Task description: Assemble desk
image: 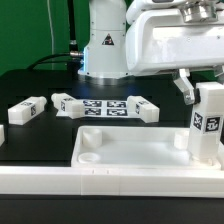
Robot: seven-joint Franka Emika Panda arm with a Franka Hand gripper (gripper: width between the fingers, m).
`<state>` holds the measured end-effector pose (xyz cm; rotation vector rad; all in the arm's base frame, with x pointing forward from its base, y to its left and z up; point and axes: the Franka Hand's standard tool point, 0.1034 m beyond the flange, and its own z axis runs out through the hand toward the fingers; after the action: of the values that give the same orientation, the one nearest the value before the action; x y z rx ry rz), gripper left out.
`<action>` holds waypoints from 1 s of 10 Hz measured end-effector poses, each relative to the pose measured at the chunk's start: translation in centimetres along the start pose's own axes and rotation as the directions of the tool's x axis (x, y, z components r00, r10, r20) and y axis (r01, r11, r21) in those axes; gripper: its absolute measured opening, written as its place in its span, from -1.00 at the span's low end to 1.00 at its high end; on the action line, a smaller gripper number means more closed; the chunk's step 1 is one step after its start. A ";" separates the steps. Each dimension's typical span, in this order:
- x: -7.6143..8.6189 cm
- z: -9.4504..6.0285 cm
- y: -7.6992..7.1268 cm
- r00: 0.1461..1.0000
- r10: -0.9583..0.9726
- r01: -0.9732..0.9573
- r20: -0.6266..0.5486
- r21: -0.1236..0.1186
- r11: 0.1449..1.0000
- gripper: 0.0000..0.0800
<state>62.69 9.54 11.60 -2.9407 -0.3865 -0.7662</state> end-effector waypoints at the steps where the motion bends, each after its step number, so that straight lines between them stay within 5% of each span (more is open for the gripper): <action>1: 0.0 0.0 0.0 1.000 0.000 0.000 -0.009 -0.003 1.000 -0.27; 4: 0.0 0.0 0.0 1.000 0.000 0.000 -0.013 -0.004 1.000 -0.06; 6: 0.0 0.0 0.0 1.000 0.000 0.000 -0.013 -0.005 1.000 0.52; 10: 0.7 -1.2 0.2 1.000 -0.002 0.002 0.005 0.000 1.000 0.62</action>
Offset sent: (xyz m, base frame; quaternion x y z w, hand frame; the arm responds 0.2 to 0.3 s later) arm 0.0000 0.0000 0.0000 0.0000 0.0000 0.0000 1.0000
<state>62.80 9.32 12.95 -2.9429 -0.3900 -0.7599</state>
